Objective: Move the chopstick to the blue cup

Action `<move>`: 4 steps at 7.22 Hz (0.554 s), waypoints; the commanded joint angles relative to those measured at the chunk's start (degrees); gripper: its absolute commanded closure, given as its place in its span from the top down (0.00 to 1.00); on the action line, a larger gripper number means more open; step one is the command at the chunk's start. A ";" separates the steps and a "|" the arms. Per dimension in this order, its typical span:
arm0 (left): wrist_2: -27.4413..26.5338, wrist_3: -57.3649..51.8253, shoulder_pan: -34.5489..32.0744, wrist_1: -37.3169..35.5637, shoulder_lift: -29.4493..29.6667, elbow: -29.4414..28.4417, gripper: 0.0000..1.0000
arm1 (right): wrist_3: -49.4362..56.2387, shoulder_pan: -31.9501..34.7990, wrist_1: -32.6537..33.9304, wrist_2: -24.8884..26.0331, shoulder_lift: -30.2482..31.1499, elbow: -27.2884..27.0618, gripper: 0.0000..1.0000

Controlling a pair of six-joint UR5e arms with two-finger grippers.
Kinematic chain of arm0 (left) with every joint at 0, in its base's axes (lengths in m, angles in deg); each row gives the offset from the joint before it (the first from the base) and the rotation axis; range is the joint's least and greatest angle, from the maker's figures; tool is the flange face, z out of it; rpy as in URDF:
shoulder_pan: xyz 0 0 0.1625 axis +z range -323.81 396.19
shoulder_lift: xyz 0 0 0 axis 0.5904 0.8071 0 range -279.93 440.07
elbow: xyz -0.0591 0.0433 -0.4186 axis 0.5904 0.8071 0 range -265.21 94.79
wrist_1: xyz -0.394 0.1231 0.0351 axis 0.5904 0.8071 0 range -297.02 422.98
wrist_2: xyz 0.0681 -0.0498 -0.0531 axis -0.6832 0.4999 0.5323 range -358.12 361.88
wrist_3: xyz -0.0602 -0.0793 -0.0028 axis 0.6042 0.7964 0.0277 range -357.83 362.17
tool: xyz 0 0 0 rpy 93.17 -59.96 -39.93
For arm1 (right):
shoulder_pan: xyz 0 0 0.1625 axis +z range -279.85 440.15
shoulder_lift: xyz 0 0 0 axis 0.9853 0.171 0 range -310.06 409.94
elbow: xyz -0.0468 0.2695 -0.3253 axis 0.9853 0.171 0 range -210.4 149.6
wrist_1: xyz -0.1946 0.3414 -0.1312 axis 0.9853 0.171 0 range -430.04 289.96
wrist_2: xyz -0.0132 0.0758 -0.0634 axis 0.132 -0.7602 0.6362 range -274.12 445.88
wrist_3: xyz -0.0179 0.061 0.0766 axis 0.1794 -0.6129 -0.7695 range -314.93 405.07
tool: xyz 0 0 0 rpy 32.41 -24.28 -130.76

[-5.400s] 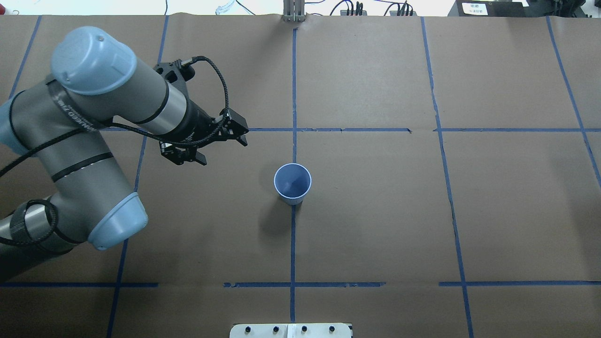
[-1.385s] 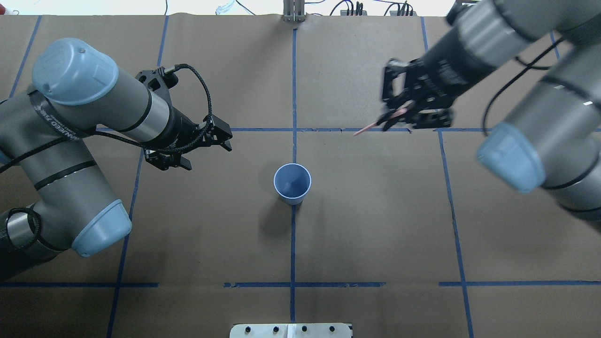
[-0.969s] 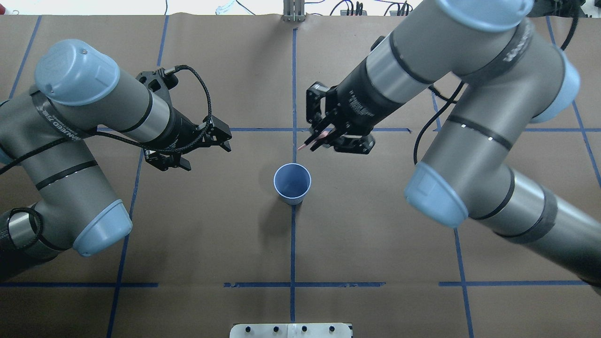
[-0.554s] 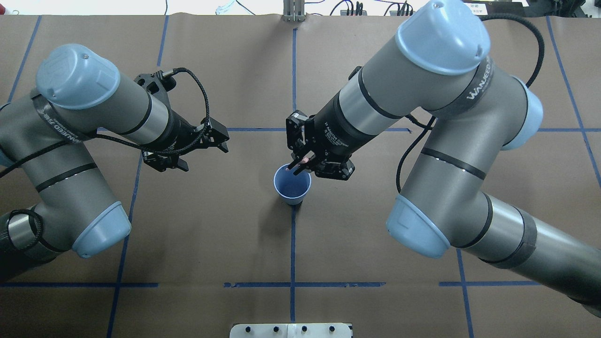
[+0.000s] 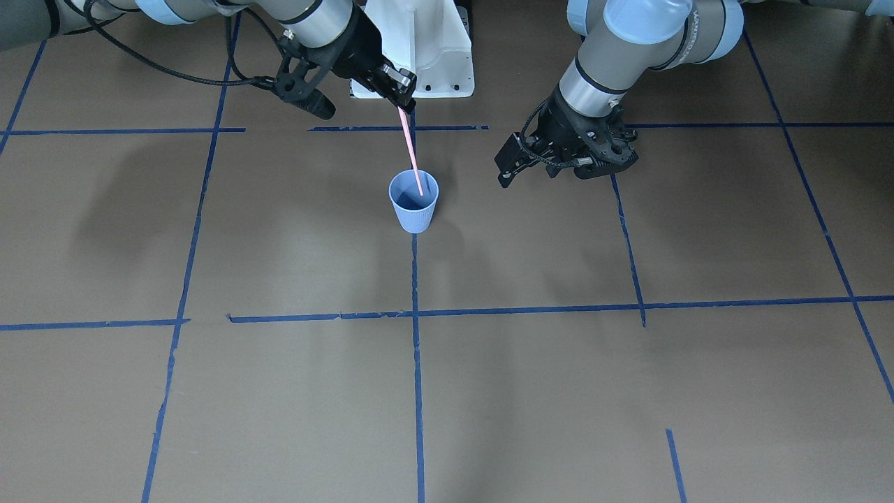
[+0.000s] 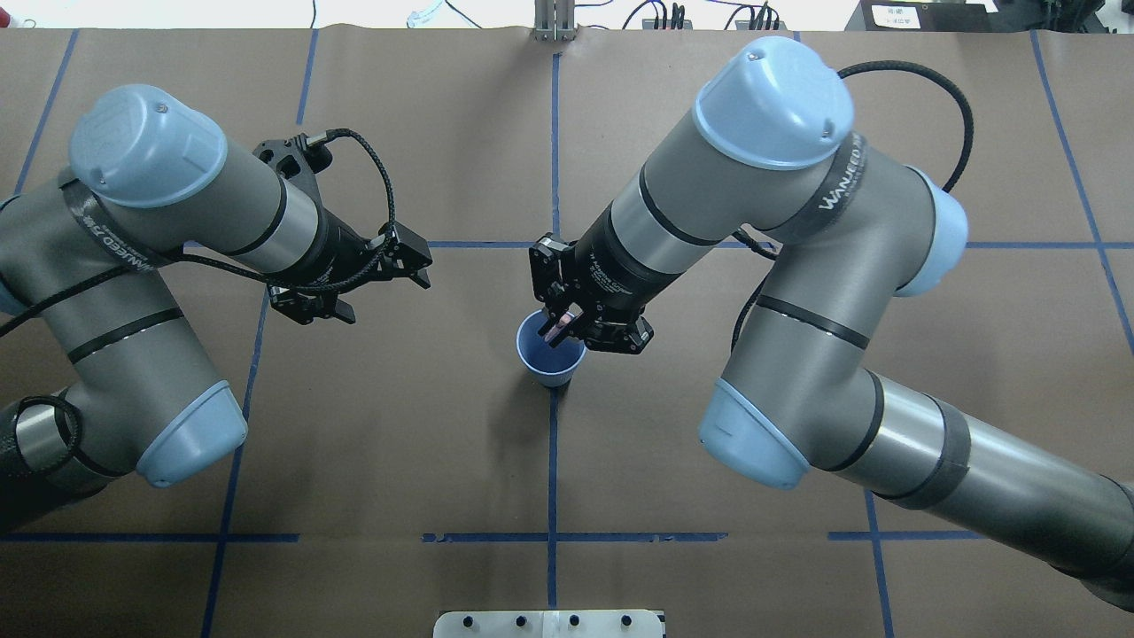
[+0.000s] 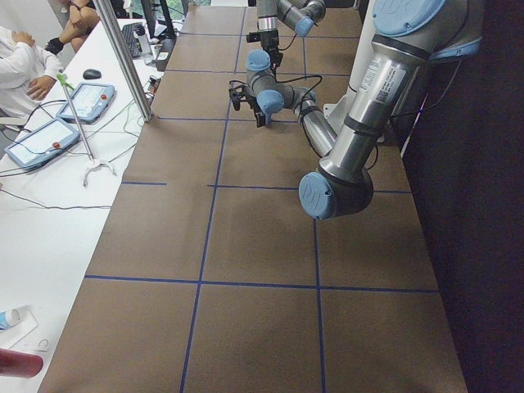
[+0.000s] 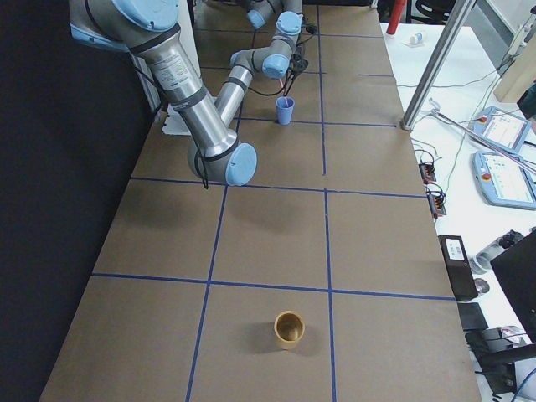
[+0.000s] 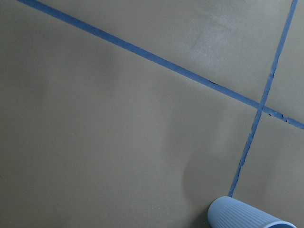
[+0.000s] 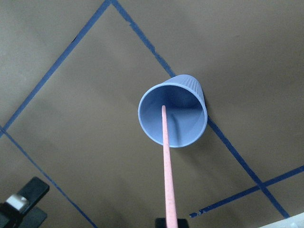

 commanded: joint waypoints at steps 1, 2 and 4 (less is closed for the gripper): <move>0.00 0.00 0.00 0.00 0.00 0.07 1.00 | -0.25 0.04 0.03 0.44 -0.54 1.82 0.99; -0.09 -0.09 0.00 0.00 0.00 0.07 1.00 | 0.09 0.30 0.03 0.61 -0.28 1.64 1.00; 0.08 -6.10 -0.44 0.09 -4.96 2.43 1.00 | 3.15 6.86 0.12 -0.17 7.65 -4.81 1.00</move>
